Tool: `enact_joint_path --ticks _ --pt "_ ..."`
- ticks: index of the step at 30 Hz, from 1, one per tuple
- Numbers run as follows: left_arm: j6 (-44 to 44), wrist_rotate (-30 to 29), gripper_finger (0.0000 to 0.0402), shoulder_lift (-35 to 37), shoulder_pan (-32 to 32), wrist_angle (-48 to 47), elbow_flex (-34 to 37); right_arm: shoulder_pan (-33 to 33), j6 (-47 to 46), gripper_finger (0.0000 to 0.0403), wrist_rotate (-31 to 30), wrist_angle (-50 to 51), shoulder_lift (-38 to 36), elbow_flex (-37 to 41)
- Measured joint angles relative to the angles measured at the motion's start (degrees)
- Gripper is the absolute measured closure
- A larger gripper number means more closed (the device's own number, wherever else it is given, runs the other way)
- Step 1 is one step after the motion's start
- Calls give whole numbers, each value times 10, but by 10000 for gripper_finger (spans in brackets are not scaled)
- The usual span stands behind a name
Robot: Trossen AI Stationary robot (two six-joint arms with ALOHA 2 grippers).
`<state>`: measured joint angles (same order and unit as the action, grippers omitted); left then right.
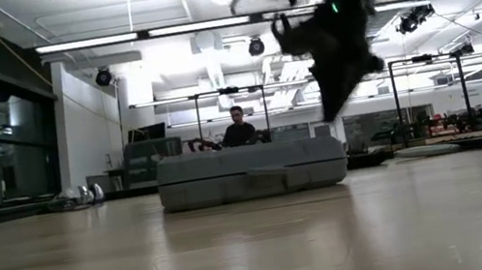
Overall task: Prefit tool cases
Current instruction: Open the gray tool box
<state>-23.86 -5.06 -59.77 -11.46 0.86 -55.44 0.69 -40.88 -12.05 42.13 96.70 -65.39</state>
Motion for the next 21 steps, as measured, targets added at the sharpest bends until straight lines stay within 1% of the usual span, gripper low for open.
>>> enact_joint_path --ticks 2,5,7,9,11,14,16,18,21 --pt "0 0 401 0 -1 -2 0 0 -31 403 11 -33 0 37" --pt "0 0 401 0 -6 -5 0 -1 -77 403 61 -122 -1 103" --pt "0 0 401 0 -6 -8 0 -1 -109 403 93 -205 -1 147" --pt "0 0 401 0 -6 -13 0 -1 -142 403 112 -292 -3 182" --pt "-1 0 401 0 -6 -15 0 -1 -174 403 124 -354 -4 198" --pt "-13 10 401 0 -7 -37 0 7 -190 403 118 -380 -16 197" --pt "-30 22 401 1 -9 -92 -1 12 -191 403 105 -373 -26 189" --pt "-56 19 401 0 -16 -184 -1 14 -188 403 101 -363 -36 186" --pt "-112 -26 402 0 -26 -338 6 13 -184 403 95 -352 -47 185"
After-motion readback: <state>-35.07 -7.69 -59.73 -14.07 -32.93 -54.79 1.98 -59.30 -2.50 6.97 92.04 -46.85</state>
